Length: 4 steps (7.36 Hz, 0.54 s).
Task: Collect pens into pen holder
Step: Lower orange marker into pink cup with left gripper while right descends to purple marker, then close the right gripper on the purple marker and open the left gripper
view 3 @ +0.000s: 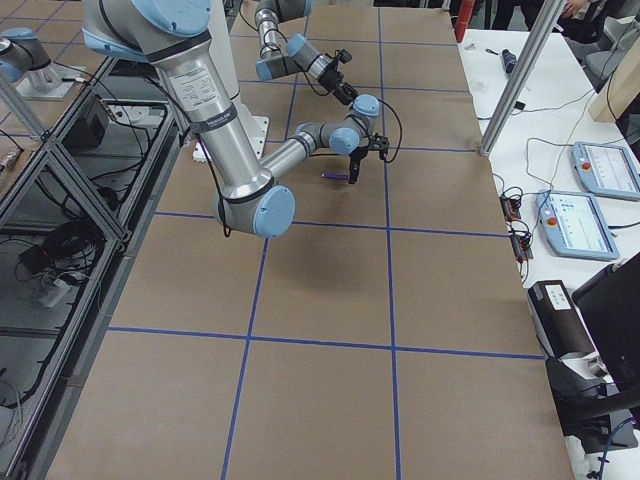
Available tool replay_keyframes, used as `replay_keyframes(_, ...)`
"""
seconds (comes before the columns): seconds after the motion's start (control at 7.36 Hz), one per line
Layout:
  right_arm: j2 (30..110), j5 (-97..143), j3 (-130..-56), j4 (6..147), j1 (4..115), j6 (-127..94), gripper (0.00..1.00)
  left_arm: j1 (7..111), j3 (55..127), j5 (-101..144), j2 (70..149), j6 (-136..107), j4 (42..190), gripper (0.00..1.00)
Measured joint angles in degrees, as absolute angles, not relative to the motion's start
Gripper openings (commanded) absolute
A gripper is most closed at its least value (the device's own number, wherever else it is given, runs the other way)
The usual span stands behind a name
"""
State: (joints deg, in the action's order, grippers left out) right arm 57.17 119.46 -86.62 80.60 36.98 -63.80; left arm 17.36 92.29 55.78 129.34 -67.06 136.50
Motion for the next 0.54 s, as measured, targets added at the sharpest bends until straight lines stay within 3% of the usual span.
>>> replay_keyframes(0.27, 57.1, 119.4, -86.6, 80.6, 36.9, -64.0, 0.48, 17.7, 93.0, 56.4, 129.0, -67.0, 136.5, 1.00)
replay_keyframes(0.54, 57.1, 119.4, -86.5, 80.6, 36.9, -64.0, 0.49, 18.0, 93.1, 57.0, 128.8, -67.0, 136.5, 1.00)
